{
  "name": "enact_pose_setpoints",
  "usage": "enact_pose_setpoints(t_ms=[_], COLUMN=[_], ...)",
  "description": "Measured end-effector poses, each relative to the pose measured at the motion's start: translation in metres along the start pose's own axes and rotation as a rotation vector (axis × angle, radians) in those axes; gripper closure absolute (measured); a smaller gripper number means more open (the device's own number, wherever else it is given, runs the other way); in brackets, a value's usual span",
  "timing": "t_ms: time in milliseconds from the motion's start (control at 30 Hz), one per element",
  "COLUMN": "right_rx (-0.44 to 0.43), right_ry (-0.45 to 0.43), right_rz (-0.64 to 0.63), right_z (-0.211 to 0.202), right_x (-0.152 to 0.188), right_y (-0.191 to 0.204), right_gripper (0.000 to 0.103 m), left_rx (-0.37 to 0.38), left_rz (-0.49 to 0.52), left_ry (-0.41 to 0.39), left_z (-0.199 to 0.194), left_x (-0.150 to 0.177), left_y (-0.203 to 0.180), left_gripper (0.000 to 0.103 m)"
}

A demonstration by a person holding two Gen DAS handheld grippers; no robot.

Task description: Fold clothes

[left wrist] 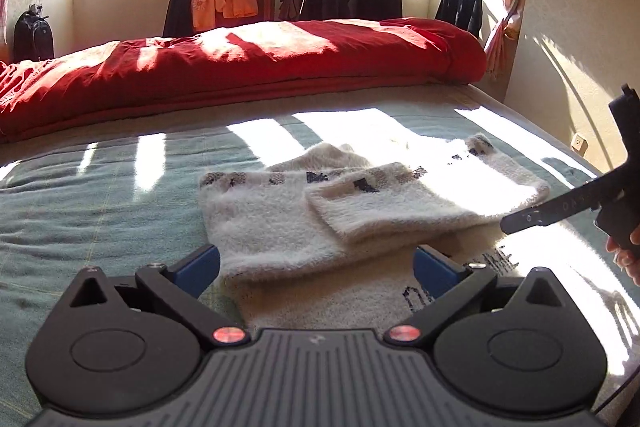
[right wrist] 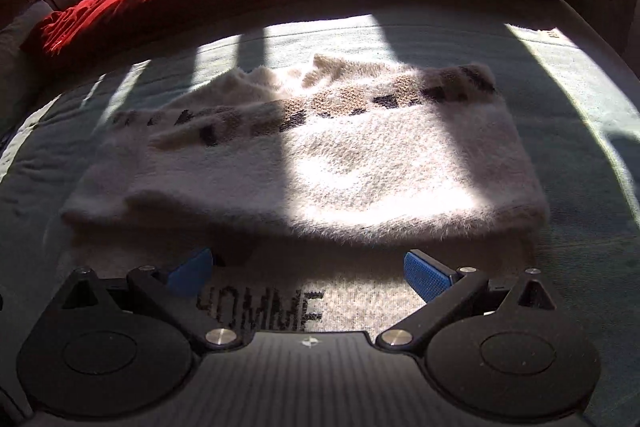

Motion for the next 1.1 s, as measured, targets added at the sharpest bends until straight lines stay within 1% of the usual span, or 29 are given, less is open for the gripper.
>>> enact_pose_setpoints(t_ms=[33, 67, 167, 200, 300, 367, 467, 533, 600, 667, 800, 900, 1000, 1100], right_rx=[0.014, 0.018, 0.014, 0.009, -0.024, -0.030, -0.027, -0.029, -0.030, -0.031, -0.034, -0.029, -0.031, -0.027], right_ry=[-0.010, -0.018, -0.039, -0.045, -0.040, -0.036, -0.034, -0.034, -0.029, -0.021, -0.014, -0.015, -0.012, -0.032], right_rz=[-0.011, -0.014, -0.007, 0.001, 0.016, 0.003, 0.004, 0.016, 0.029, 0.043, 0.046, 0.026, 0.029, 0.024], right_z=[-0.002, -0.003, -0.007, -0.007, -0.004, -0.002, 0.002, 0.005, 0.009, 0.014, 0.018, 0.019, 0.018, 0.009], right_x=[0.004, 0.008, 0.016, 0.018, 0.021, 0.024, 0.026, 0.027, 0.028, 0.029, 0.032, 0.033, 0.032, 0.029], right_y=[-0.001, -0.002, -0.004, -0.004, -0.003, -0.001, -0.002, -0.004, -0.007, -0.009, -0.009, -0.008, -0.009, -0.011], right_gripper=[0.000, 0.000, 0.000, 0.000, 0.000, 0.000, 0.000, 0.000, 0.000, 0.000, 0.000, 0.000, 0.000, 0.000], left_rx=[-0.001, 0.014, 0.015, 0.016, 0.067, 0.097, 0.128, 0.141, 0.142, 0.137, 0.107, 0.101, 0.101, 0.078], left_rz=[-0.010, -0.027, -0.096, -0.119, -0.234, -0.298, -0.311, -0.301, -0.291, -0.298, -0.307, -0.349, -0.352, -0.306], left_ry=[0.006, 0.023, 0.051, 0.050, 0.056, 0.072, 0.042, 0.050, 0.080, 0.094, 0.094, 0.124, 0.134, 0.170], left_z=[0.018, 0.037, 0.088, 0.103, 0.131, 0.149, 0.159, 0.163, 0.169, 0.174, 0.191, 0.206, 0.206, 0.190], left_x=[-0.009, -0.016, -0.026, -0.026, -0.020, -0.013, -0.013, -0.016, -0.023, -0.031, -0.050, -0.052, -0.054, -0.057], left_y=[0.009, 0.018, 0.042, 0.049, 0.069, 0.083, 0.094, 0.098, 0.101, 0.104, 0.116, 0.127, 0.128, 0.119], left_gripper=[0.001, 0.001, 0.001, 0.001, 0.001, 0.001, 0.001, 0.001, 0.001, 0.001, 0.001, 0.001, 0.001, 0.001])
Point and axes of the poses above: each gripper's, at about its wrist camera, not at the fingertips, and z roughly the way its jaws point, y to its left, x to its underside, the point moved 4 cm from there along z, roughly the way its jaws point, and after that the axes turned 7 degrees about x, right-handed, at the moved point
